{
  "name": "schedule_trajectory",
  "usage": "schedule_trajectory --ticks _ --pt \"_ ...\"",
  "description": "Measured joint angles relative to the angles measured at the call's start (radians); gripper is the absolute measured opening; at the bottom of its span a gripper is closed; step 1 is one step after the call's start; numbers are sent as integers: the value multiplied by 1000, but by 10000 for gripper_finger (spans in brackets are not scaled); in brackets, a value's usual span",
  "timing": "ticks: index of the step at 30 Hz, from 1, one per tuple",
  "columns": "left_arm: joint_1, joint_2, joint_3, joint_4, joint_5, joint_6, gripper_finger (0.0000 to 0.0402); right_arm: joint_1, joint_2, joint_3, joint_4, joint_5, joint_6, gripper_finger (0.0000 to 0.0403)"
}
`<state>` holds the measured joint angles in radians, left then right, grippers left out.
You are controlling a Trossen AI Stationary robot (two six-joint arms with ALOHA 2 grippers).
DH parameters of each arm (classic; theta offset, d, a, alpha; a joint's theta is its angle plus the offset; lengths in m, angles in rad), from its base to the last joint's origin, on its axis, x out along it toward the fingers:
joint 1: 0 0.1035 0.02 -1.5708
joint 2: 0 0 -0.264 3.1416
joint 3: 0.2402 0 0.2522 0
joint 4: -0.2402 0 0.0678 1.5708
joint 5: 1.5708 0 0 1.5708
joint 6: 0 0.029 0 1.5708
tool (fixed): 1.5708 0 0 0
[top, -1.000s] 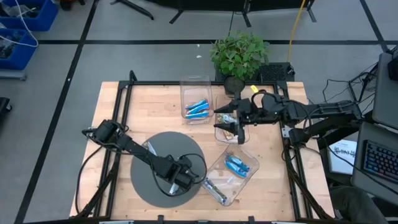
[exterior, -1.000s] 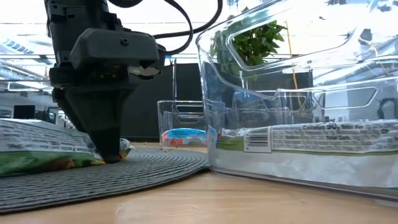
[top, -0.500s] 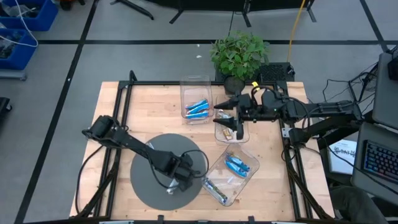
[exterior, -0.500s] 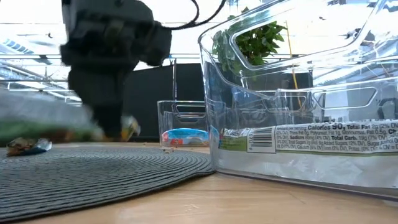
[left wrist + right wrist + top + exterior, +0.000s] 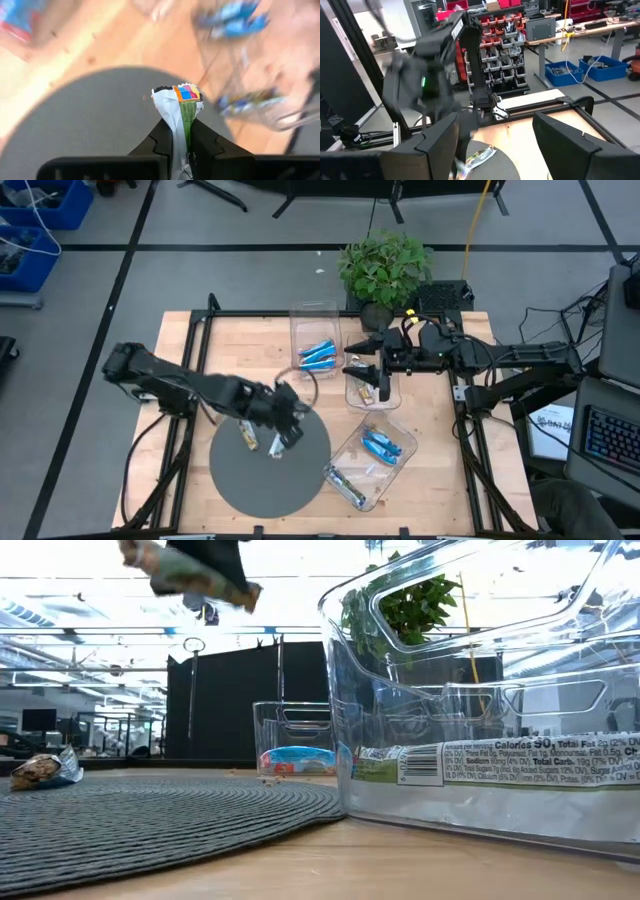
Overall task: Pick and place Granola Bars by type
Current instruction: Put the yellow granola bar into the middle transparent bin
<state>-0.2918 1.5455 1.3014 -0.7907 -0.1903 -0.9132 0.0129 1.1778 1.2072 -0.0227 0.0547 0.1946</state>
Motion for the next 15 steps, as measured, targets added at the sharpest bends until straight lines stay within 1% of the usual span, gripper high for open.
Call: schedule_trajectory --ticks 5,7,11,15 --pt "50 -122 0 24 -45 24 35 -1 9 0 -4 0 4 247" --pt "65 -162 0 54 -69 58 35 0 16 0 -9 5 4 247" --pt "91 -227 0 131 -133 147 35 1 32 -1 -1 57 3 247" --pt "122 -265 1 212 -154 232 33 1 57 0 14 80 10 247"
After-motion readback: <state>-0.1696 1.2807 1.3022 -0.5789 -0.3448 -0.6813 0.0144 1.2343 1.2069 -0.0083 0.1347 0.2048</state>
